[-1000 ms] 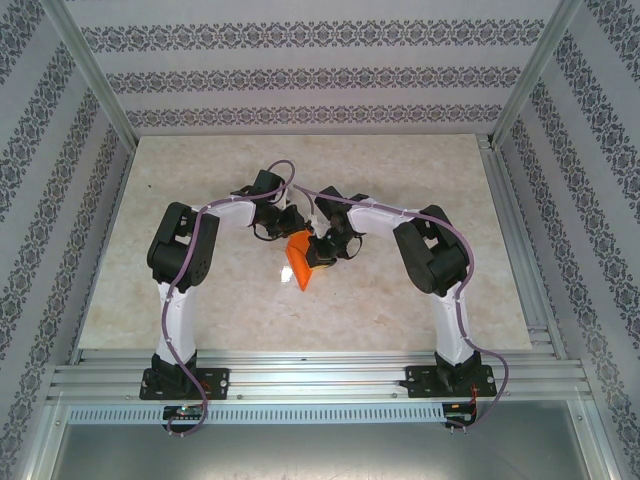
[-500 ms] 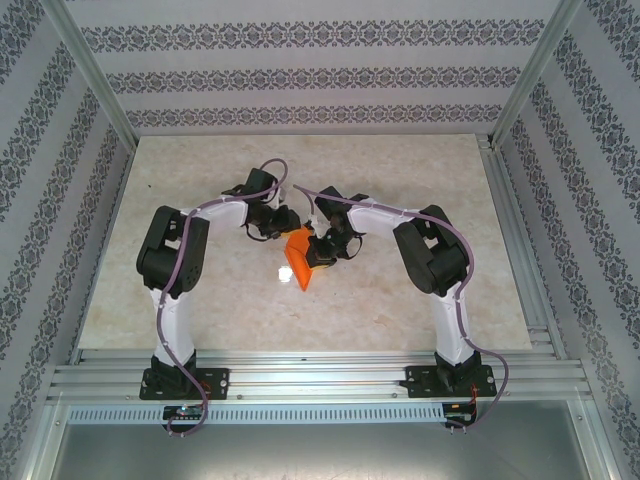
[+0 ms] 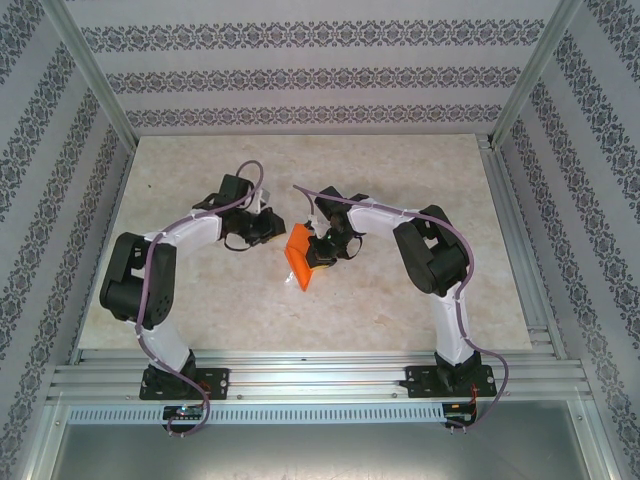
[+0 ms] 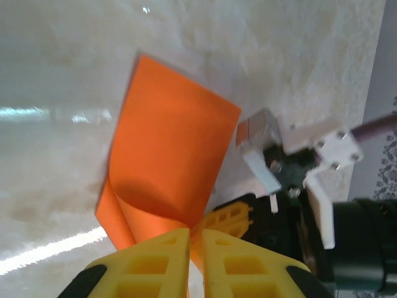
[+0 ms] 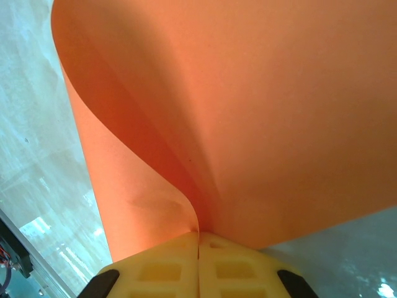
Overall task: Fold a paper plane with a square sheet of paper (fold left side to right side)
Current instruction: Third fold the triangle at the center of the table.
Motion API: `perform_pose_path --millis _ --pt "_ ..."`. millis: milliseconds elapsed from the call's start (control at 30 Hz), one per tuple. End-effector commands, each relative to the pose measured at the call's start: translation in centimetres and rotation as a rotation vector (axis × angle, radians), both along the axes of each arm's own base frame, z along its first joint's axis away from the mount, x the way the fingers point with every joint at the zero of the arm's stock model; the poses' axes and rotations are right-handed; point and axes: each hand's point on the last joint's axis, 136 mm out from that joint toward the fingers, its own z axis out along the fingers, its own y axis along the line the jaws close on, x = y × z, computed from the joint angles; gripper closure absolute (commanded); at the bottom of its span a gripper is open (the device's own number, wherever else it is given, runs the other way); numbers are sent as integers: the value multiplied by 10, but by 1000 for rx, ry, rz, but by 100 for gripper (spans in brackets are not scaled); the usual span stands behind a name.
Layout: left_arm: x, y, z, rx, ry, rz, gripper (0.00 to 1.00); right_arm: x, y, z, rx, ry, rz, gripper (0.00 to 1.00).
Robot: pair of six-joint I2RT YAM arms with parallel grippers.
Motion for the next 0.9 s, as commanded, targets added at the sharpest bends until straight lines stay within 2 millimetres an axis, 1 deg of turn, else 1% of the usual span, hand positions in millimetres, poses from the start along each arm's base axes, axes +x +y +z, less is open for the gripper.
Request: perform_pose_path --millis 0,133,233,400,600,733,867 --pt "-20 -31 19 -109 -22 -45 89 -11 -11 -18 -76 27 19 93" --pt "-35 -50 7 -109 10 -53 90 -11 -10 -19 -76 30 19 93" --pt "-38 -58 -7 -107 38 -37 92 -9 -10 -18 -78 29 20 93" --pt "-38 -55 -24 -63 57 -6 92 -9 -10 -17 -80 27 24 93" --pt "-46 -48 -44 -6 98 5 93 -8 -10 -16 -83 26 25 93" --pt "-49 -42 -54 28 109 17 93 -9 -10 -17 -84 29 26 93" --pt "-52 -41 -61 39 124 10 93 -9 -10 -18 -84 30 27 93"
